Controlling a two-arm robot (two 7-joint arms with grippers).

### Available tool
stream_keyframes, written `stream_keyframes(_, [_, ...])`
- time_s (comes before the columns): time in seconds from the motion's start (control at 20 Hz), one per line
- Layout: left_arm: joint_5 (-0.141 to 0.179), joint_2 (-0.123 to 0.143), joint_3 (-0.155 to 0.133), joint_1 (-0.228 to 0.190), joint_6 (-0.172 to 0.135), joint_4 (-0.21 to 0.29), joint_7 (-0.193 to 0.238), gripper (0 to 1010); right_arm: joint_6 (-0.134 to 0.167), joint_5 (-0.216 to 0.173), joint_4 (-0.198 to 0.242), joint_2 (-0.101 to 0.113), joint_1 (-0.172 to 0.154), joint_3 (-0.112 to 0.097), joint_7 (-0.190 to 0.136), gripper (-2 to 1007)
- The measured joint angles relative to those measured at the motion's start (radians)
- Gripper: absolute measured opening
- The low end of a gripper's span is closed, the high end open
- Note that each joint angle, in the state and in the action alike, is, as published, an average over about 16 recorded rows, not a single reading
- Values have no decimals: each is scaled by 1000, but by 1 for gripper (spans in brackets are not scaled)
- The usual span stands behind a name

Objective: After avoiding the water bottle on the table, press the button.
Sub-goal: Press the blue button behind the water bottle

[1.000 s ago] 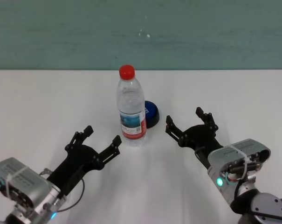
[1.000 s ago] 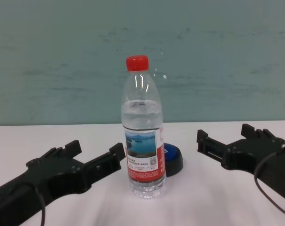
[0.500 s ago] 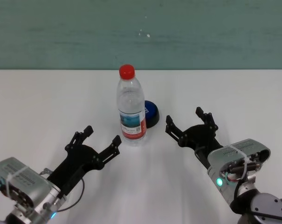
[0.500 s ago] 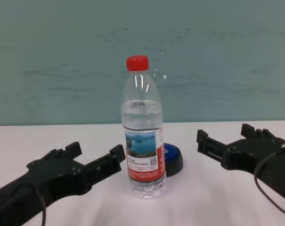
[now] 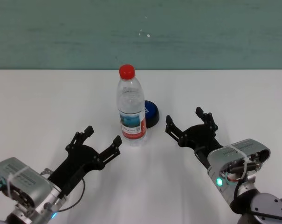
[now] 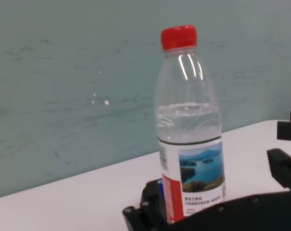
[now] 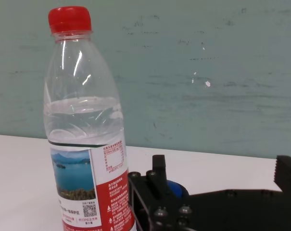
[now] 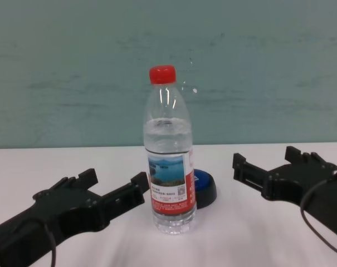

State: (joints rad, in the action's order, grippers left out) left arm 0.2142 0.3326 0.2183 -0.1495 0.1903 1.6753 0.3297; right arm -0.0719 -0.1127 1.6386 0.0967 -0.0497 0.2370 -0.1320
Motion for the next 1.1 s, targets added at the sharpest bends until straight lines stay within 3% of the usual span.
stream_keyframes(1.1, [7, 7, -14, -18, -4, 19, -1, 1010, 0, 0, 0, 0, 0, 0, 0, 1004])
